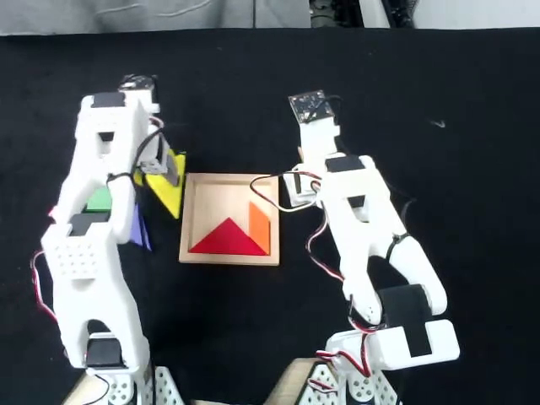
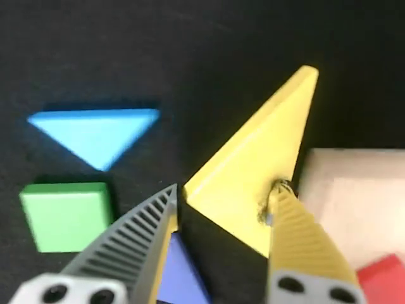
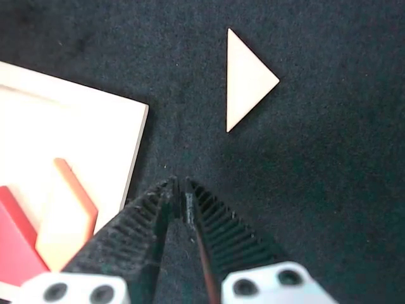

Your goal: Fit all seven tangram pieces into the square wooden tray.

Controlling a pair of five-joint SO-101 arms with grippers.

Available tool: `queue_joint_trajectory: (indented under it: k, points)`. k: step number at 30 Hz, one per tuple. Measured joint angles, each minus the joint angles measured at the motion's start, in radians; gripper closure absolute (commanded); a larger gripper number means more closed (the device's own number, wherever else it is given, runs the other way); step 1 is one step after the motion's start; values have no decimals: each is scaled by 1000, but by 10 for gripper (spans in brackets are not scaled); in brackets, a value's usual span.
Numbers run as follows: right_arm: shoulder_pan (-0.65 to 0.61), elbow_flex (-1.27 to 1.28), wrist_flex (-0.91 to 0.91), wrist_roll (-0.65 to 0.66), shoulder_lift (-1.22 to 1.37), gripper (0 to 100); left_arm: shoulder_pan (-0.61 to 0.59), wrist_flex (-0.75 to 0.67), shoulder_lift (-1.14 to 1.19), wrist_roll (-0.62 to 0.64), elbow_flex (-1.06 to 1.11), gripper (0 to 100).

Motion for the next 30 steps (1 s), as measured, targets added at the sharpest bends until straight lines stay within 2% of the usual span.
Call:
queue_joint_trajectory:
  k: [20,30]
  points:
    - [0,0,0,0,0,987,192,3,-161,40,149,778]
    - [0,0,0,0,0,987,181,-87,-164,40,204,780]
